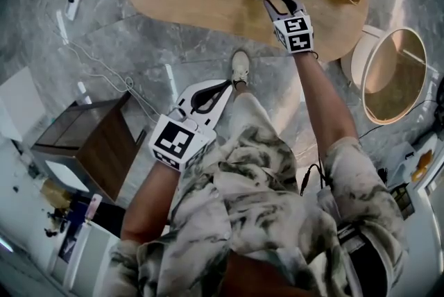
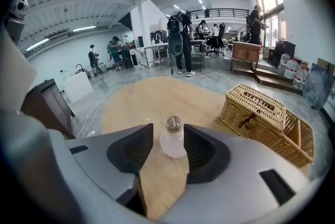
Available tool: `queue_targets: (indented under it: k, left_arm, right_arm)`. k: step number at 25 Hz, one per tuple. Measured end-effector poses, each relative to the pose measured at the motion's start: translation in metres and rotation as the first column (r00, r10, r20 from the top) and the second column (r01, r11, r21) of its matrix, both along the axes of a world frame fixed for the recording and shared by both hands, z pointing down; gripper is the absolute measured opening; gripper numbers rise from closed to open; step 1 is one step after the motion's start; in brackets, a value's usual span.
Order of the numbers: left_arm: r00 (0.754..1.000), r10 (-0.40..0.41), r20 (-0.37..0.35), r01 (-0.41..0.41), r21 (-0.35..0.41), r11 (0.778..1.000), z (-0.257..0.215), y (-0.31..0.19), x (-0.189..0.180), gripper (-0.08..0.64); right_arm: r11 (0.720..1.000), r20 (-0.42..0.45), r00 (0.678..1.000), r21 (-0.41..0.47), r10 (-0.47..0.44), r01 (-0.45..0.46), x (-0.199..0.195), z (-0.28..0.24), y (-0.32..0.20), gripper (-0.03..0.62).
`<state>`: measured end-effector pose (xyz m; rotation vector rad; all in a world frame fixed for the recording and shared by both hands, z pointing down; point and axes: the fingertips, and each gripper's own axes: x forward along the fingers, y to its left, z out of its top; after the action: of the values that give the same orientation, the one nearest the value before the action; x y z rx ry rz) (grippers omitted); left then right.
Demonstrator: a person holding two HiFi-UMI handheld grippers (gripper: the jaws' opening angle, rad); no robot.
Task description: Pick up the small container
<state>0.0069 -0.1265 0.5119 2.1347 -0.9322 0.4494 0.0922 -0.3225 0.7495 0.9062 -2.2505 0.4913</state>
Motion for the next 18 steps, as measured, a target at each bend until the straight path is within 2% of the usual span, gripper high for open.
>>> queue_targets:
  k: [18]
  left_arm:
    - [0.998,-0.058,-0.007,0.058,-0.055,0.997,0.021,0.001,-0.023,0.021]
  right_arm:
    - [1.0,-0.026,0.999,0.0,0.025,-0.025,-0.02,0.046,-0.027,0.194]
